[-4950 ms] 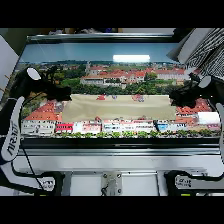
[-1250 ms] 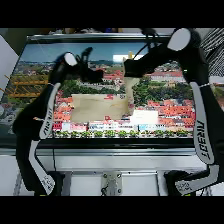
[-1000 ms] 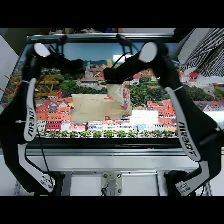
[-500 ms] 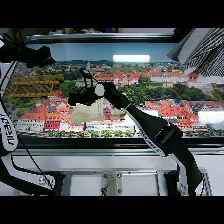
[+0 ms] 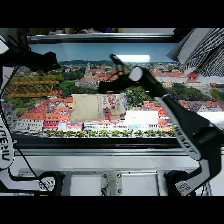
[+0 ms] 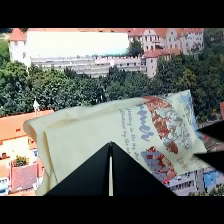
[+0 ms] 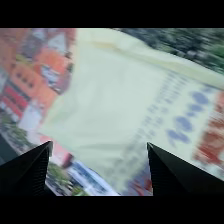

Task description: Fold the clothes and pants, and hang the long-sleeved shirts on hangers.

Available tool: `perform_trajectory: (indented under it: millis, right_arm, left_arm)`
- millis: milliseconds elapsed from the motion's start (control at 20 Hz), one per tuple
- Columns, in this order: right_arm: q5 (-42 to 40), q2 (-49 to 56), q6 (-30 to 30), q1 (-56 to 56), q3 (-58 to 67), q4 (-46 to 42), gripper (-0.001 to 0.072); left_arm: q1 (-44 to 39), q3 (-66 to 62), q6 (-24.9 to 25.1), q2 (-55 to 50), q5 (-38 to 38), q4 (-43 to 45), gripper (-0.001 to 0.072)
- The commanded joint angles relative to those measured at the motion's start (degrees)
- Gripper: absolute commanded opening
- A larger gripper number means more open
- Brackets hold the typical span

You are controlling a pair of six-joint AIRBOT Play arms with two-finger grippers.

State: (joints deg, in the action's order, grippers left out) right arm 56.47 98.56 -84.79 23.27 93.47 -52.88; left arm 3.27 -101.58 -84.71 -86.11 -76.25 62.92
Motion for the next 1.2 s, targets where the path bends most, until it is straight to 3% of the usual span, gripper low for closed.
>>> perform_trajectory:
  millis: [0,50,100,500,750,800,850,900,950,1150]
  right_arm:
    - [4.0,-7.8,-1.1,-13.3,-15.8,-3.0,0.0657]
    - [4.0,-7.7,-1.1,-16.2,-18.6,-1.5,0.0664]
    - [3.8,-7.0,-0.3,-18.6,-21.1,1.2,0.0720]
    - [-0.1,6.3,15.0,-17.6,-22.9,28.0,0.0720]
    - [-1.2,10.5,16.3,-12.1,-20.3,32.2,0.0719]
    - [-1.7,10.6,16.9,-11.5,-20.0,32.2,0.0685]
    - [-2.1,10.6,17.9,-11.1,-19.7,32.2,0.0448]
    - [-2.0,10.5,19.8,-11.0,-19.5,32.5,0.0164]
    - [-2.1,10.4,21.3,-11.0,-19.3,32.7,0.0028]
    - [-3.5,4.8,23.1,-15.2,-19.3,27.6,0.0006]
  left_arm:
    - [-4.4,13.6,0.6,5.3,7.0,1.9,0.0011]
    - [-5.8,16.8,0.8,6.3,8.6,1.9,0.0011]
    - [-7.0,19.1,0.8,7.0,9.6,1.9,0.0011]
    - [-12.1,24.5,0.7,7.4,10.7,1.8,0.0011]
    - [-12.1,24.5,0.3,7.4,10.3,1.4,0.0011]
    - [-12.1,24.5,0.2,7.4,9.9,1.4,0.0011]
    - [-12.1,24.5,0.2,7.4,9.6,1.4,0.0011]
    - [-12.1,24.5,0.2,7.4,9.3,1.4,0.0011]
    - [-12.1,24.5,0.1,7.4,9.0,1.4,0.0011]
    - [-12.1,24.5,-0.2,7.4,6.8,1.4,0.0011]
